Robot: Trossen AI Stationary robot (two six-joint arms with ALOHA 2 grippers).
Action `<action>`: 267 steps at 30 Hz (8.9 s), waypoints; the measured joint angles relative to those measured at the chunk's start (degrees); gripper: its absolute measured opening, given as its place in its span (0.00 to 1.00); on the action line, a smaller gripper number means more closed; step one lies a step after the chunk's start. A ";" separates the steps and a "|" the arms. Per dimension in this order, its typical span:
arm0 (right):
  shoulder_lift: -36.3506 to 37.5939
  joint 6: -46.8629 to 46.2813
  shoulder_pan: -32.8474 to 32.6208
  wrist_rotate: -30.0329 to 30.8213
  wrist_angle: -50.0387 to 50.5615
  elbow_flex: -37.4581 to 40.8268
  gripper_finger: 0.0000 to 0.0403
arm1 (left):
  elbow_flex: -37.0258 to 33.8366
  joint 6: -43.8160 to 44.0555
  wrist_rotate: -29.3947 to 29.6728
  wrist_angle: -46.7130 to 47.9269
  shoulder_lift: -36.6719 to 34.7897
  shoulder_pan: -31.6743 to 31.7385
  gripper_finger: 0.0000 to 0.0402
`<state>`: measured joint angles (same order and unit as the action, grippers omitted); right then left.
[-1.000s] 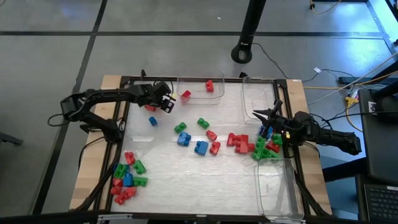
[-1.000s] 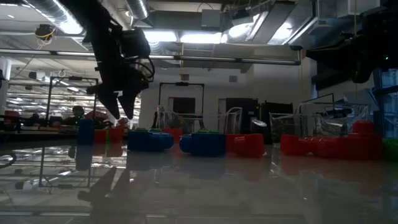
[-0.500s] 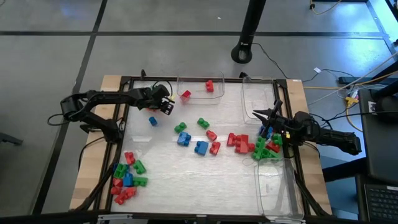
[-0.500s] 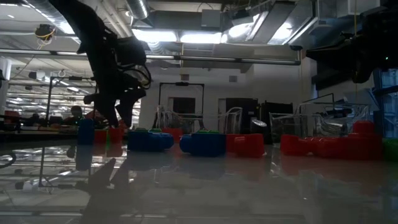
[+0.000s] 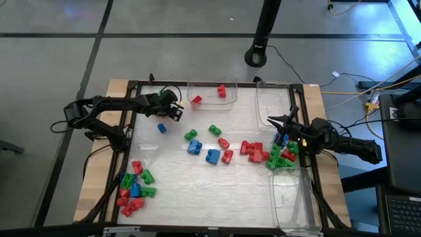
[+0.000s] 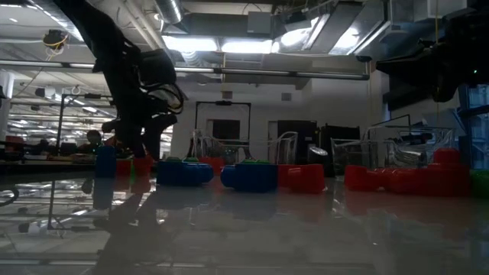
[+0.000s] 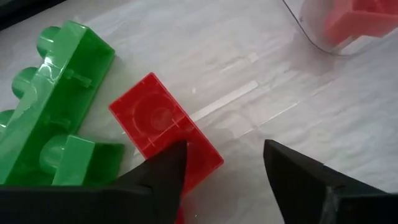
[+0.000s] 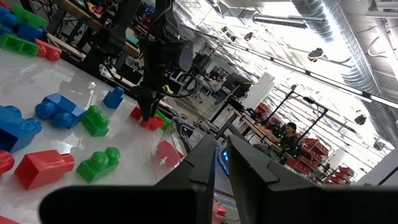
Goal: Sort blocks
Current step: Put the red game piece into the top left transparent bin
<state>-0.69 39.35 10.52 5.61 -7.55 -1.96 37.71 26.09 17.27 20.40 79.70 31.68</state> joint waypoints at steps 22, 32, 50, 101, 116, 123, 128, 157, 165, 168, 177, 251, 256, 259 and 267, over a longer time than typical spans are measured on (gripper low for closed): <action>0.02 0.00 0.00 0.00 0.04 0.00 0.11 | 0.04 -10.79 -0.18 -0.07 0.00 -0.01 0.01; 0.02 0.00 -0.02 0.00 0.13 0.00 0.11 | 0.04 -12.04 -0.16 -0.04 0.00 -0.02 0.00; 0.02 -0.02 -0.02 -0.02 0.58 0.02 0.11 | 2.05 -12.93 -0.13 8.85 -1.72 -1.91 0.00; 0.01 -0.02 0.00 -0.02 0.58 0.01 0.11 | 3.96 -11.51 -2.88 6.28 4.05 -3.11 0.45; 0.01 -0.02 -0.01 -0.02 0.61 0.00 0.11 | 4.00 -14.74 -1.69 4.85 5.92 -2.05 0.03; 0.00 -0.02 0.00 0.00 0.63 0.01 0.11 | 7.23 -16.57 -2.27 8.75 3.32 -4.66 0.02; 0.00 -0.02 -0.01 -0.02 0.93 0.01 0.11 | 10.57 -17.77 -2.23 12.46 -0.42 -7.64 0.02; 0.02 -0.02 0.00 0.00 0.56 0.01 0.11 | 11.37 -28.26 -2.09 -37.80 10.38 -6.24 0.04; 0.00 -0.02 0.00 0.00 0.56 0.02 0.11 | 11.51 -27.63 -2.08 -36.08 11.56 -4.05 0.09; 0.00 -0.02 0.00 0.00 0.56 0.02 0.11 | 13.34 -27.52 -2.08 -30.34 11.56 -3.78 0.21; 0.00 -0.02 -0.02 -0.02 0.71 0.02 0.11 | 22.53 -27.84 -2.07 -10.92 8.88 -5.50 0.52; 0.01 -0.02 0.00 -0.01 1.07 0.02 0.11 | 11.71 13.10 25.19 32.14 19.23 -11.03 0.54; 0.00 -0.02 0.00 0.00 1.15 0.02 0.11 | 11.00 11.76 25.42 29.56 19.23 -10.91 0.45; 0.01 -0.02 -0.01 0.00 1.18 0.02 0.11 | 10.10 11.20 25.69 28.55 19.22 -10.73 0.36; 0.01 -0.02 0.00 -0.01 1.20 0.02 0.11 | 8.23 10.78 28.38 29.14 18.99 -10.58 0.12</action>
<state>-0.68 39.33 10.52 5.60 -6.35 -1.93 45.94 36.86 45.66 49.55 98.70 21.10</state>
